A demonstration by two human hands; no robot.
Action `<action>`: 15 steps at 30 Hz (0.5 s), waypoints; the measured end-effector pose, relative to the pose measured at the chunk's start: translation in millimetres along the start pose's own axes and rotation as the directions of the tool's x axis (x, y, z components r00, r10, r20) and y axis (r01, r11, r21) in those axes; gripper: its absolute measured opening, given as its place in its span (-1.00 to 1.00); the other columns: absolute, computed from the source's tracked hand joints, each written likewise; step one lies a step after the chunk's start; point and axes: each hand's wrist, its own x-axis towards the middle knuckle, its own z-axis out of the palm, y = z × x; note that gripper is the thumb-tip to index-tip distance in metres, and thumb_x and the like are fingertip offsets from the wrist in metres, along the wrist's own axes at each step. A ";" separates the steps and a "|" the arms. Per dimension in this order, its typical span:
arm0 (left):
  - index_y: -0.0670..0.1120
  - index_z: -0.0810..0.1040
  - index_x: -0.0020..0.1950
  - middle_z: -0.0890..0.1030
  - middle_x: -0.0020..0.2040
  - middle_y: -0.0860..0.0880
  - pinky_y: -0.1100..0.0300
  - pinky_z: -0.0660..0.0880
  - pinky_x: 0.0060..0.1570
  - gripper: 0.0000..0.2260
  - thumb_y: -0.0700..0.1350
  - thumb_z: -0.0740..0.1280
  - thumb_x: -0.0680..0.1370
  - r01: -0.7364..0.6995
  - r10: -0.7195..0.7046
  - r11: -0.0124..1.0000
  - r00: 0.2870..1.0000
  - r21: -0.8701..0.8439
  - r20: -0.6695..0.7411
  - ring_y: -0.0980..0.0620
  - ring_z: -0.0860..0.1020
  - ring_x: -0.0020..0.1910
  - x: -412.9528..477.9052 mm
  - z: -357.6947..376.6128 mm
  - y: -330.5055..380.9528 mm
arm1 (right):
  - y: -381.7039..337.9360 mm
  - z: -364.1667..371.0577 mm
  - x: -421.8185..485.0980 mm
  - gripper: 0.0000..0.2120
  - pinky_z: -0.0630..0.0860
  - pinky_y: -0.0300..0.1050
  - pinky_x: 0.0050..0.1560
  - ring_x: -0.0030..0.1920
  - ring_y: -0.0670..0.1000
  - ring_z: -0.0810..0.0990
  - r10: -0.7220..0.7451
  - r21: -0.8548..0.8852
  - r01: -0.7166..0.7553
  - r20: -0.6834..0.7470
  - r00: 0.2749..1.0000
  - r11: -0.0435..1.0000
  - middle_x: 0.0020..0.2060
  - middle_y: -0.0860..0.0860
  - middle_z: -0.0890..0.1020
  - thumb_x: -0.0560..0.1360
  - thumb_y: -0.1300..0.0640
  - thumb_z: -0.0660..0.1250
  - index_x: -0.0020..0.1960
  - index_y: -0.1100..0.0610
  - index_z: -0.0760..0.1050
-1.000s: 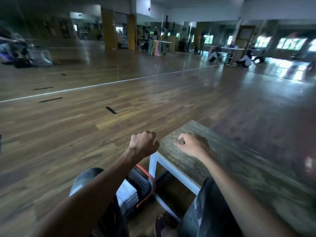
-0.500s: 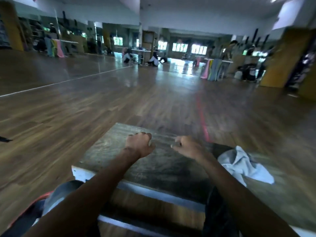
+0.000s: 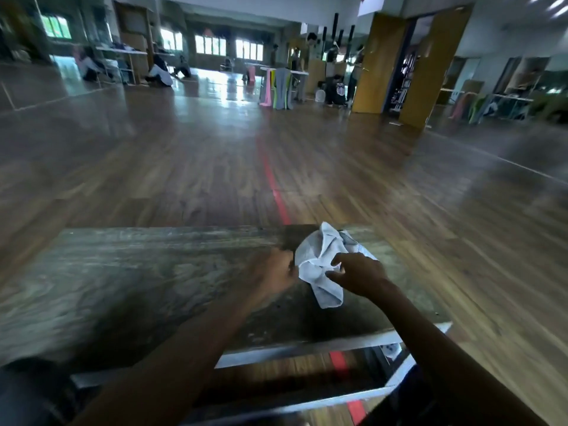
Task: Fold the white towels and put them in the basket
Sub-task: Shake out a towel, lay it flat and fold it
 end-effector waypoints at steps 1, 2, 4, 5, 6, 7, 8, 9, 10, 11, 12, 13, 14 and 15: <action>-0.13 0.55 -0.12 0.63 -0.17 -0.10 0.13 0.40 -0.28 -0.76 0.03 0.23 0.52 -0.012 0.012 1.000 1.000 -0.026 0.013 -0.11 0.58 -0.20 6.1 7.2 2.4 | 6.2 3.3 1.4 -0.67 0.39 -0.15 -0.12 -0.01 -0.04 0.58 0.008 0.009 -0.008 -0.006 1.000 1.000 -0.01 -0.10 0.60 0.51 -0.19 0.21 0.15 -0.02 0.47; -0.14 0.55 -0.13 0.62 -0.19 -0.10 0.11 0.43 -0.27 -0.76 0.02 0.23 0.52 -0.012 0.014 0.999 0.999 -0.049 0.031 -0.11 0.58 -0.22 14.1 17.3 4.6 | 13.3 7.6 5.5 -0.68 0.34 -0.16 -0.14 -0.01 -0.06 0.58 0.020 0.012 -0.019 -0.010 1.000 1.000 -0.03 -0.11 0.61 0.51 -0.18 0.22 0.15 -0.02 0.47; -0.15 0.53 -0.17 0.61 -0.24 -0.10 0.09 0.42 -0.29 -0.72 0.04 0.20 0.50 -0.013 0.018 0.995 0.999 -0.101 0.052 -0.13 0.58 -0.26 28.1 38.9 4.2 | 22.9 19.0 17.0 -0.69 0.35 -0.16 -0.13 0.02 -0.05 0.58 0.026 -0.012 -0.026 -0.015 1.000 1.000 -0.02 -0.11 0.63 0.50 -0.18 0.23 0.17 -0.06 0.48; -0.15 0.53 -0.18 0.60 -0.25 -0.11 0.11 0.38 -0.30 -0.71 0.05 0.18 0.50 -0.007 0.013 0.990 0.999 -0.138 0.047 -0.14 0.58 -0.26 33.5 49.7 2.7 | 25.6 23.8 23.4 -0.69 0.38 -0.15 -0.12 0.02 -0.04 0.59 0.022 -0.030 -0.022 -0.018 1.000 0.999 -0.02 -0.10 0.63 0.50 -0.17 0.24 0.18 -0.07 0.48; -0.15 0.55 -0.16 0.60 -0.24 -0.12 0.13 0.36 -0.29 -0.72 0.03 0.18 0.50 0.012 -0.005 0.986 0.999 -0.165 0.045 -0.14 0.58 -0.24 38.4 60.0 0.7 | 28.1 28.8 30.8 -0.70 0.42 -0.14 -0.11 0.02 -0.03 0.60 0.009 -0.046 -0.011 -0.031 0.999 0.999 -0.02 -0.10 0.64 0.51 -0.15 0.24 0.19 -0.08 0.48; -0.15 0.55 -0.11 0.60 -0.19 -0.12 0.13 0.38 -0.25 -0.75 0.02 0.21 0.52 0.031 -0.024 0.984 0.999 -0.173 0.046 -0.14 0.58 -0.19 43.5 66.8 0.1 | 30.2 33.6 39.0 -0.71 0.45 -0.14 -0.11 0.01 -0.02 0.60 0.002 -0.063 -0.005 -0.052 0.999 0.998 -0.02 -0.09 0.64 0.51 -0.12 0.24 0.19 -0.07 0.48; -0.13 0.55 -0.04 0.60 -0.12 -0.12 0.11 0.44 -0.19 -0.77 0.01 0.23 0.53 0.058 -0.049 0.984 0.997 -0.166 0.053 -0.13 0.58 -0.12 48.7 72.6 -1.0 | 31.6 37.7 46.8 -0.73 0.45 -0.15 -0.13 -0.01 -0.01 0.61 -0.010 -0.077 0.004 -0.083 0.997 0.997 -0.02 -0.09 0.64 0.52 -0.09 0.24 0.18 -0.07 0.48; -0.11 0.54 0.04 0.59 -0.05 -0.11 0.08 0.49 -0.09 -0.75 0.03 0.23 0.54 0.087 -0.079 0.984 0.995 -0.157 0.061 -0.13 0.57 -0.06 54.5 79.6 -3.7 | 32.2 40.6 54.4 -0.75 0.45 -0.16 -0.18 -0.02 0.00 0.61 -0.024 -0.090 0.013 -0.115 0.993 0.996 -0.02 -0.08 0.64 0.52 -0.06 0.23 0.16 -0.06 0.49; -0.09 0.53 0.11 0.58 0.01 -0.11 0.03 0.51 -0.03 -0.69 0.07 0.19 0.53 0.107 -0.099 0.982 0.993 -0.158 0.059 -0.14 0.56 -0.01 59.4 84.7 -5.5 | 33.0 43.9 62.5 -0.77 0.43 -0.16 -0.21 -0.03 0.02 0.62 -0.046 -0.099 0.032 -0.141 0.989 0.995 -0.02 -0.07 0.64 0.51 -0.03 0.23 0.15 -0.05 0.50; -0.08 0.53 0.14 0.58 0.03 -0.10 0.01 0.52 0.00 -0.61 0.13 0.13 0.50 0.107 -0.100 0.980 0.994 -0.167 0.050 -0.13 0.56 0.00 64.8 90.9 -7.2 | 33.6 47.3 70.9 -0.76 0.44 -0.16 -0.20 -0.02 0.03 0.62 -0.072 -0.091 0.059 -0.154 0.985 0.994 0.00 -0.06 0.64 0.51 -0.01 0.23 0.16 -0.04 0.50; -0.08 0.53 0.14 0.58 0.03 -0.10 0.00 0.51 -0.02 -0.53 0.18 0.06 0.46 0.093 -0.092 0.977 0.996 -0.191 0.014 -0.12 0.56 -0.01 69.6 97.3 -7.9 | 34.2 50.6 79.3 -0.73 0.48 -0.13 -0.15 0.00 0.06 0.61 -0.104 -0.063 0.096 -0.155 0.982 0.993 0.03 -0.04 0.63 0.52 0.00 0.23 0.20 -0.04 0.49; -0.08 0.53 0.12 0.58 0.00 -0.09 0.01 0.51 -0.05 -0.49 0.19 0.02 0.42 0.076 -0.082 0.974 0.996 -0.212 -0.020 -0.10 0.56 -0.04 74.2 104.2 -9.0 | 34.9 53.9 87.3 -0.69 0.51 -0.09 -0.08 0.03 0.08 0.61 -0.136 -0.031 0.133 -0.140 0.981 0.991 0.07 -0.02 0.62 0.53 0.00 0.24 0.26 -0.05 0.47; -0.08 0.53 0.11 0.57 -0.01 -0.08 0.04 0.50 -0.08 -0.50 0.19 0.02 0.41 0.060 -0.070 0.974 0.997 -0.220 -0.040 -0.08 0.55 -0.06 78.0 110.3 -9.8 | 36.0 57.3 94.3 -0.66 0.53 -0.07 -0.03 0.04 0.08 0.60 -0.170 -0.029 0.167 -0.125 0.978 0.985 0.10 -0.02 0.61 0.53 -0.02 0.24 0.30 -0.09 0.44; -0.08 0.53 0.10 0.57 -0.03 -0.07 0.07 0.48 -0.11 -0.54 0.17 0.06 0.44 0.045 -0.058 0.976 0.997 -0.213 -0.057 -0.06 0.54 -0.07 80.8 114.1 -9.8 | 37.5 60.4 100.1 -0.64 0.54 -0.06 -0.02 0.03 0.06 0.61 -0.197 -0.058 0.191 -0.114 0.974 0.980 0.11 -0.03 0.61 0.53 -0.03 0.24 0.32 -0.13 0.41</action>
